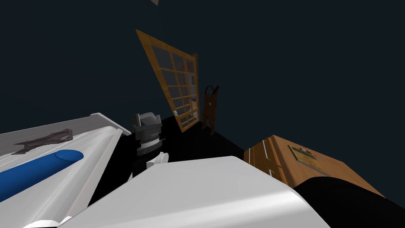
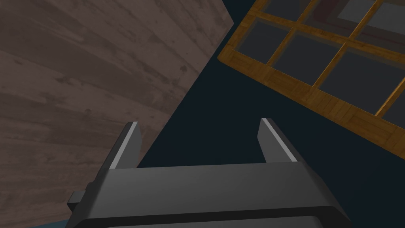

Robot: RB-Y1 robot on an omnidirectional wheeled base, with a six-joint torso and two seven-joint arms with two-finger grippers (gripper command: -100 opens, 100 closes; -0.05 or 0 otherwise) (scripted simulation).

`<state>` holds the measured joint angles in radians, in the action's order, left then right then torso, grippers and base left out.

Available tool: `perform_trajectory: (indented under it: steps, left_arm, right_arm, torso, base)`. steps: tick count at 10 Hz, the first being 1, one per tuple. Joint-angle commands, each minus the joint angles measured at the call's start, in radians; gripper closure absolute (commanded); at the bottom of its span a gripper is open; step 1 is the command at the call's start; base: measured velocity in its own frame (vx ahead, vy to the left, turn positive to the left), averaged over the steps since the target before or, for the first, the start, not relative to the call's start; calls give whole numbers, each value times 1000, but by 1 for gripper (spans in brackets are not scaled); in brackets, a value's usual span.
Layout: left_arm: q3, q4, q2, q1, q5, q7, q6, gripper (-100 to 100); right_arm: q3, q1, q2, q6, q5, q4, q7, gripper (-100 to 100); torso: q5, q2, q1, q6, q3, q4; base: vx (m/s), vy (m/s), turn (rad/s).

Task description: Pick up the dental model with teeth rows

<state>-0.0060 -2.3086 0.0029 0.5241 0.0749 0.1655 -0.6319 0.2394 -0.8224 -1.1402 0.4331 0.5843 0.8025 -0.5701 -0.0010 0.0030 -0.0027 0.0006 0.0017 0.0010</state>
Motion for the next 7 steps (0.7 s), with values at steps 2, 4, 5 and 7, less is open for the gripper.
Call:
perform_trajectory:
  steps: [2, 4, 5, 7]
  left_arm:
    - [0, 0, 0, 0, 0, 0, 0, 0]
    - [0, 0, 0, 0, 0, 0, 0, 0]
    - [0, 0, 0, 0, 0, 0, 0, 0]
    - [0, 0, 0, 0, 0, 0, 0, 0]
  right_arm:
    - [1, 2, 2, -1, 1, -2, -2, 100]
    - [1, 1, 2, 0, 1, -2, -2, 100]
    - [1, 2, 2, 0, 1, -2, -2, 100]
    - [1, 2, 2, -1, 1, -2, -2, 0]
  torso:
    - [1, -1, 2, 0, 0, 0]
    - [1, -2, 5, 0, -1, 0]
    - [1, -2, 5, 0, -1, 0]
    - [1, -2, 5, 0, -1, 0]
  base:
    - [-9, -20, 6]
    - [0, 0, 0]
    - [0, 0, 0]
    - [0, 0, 0]
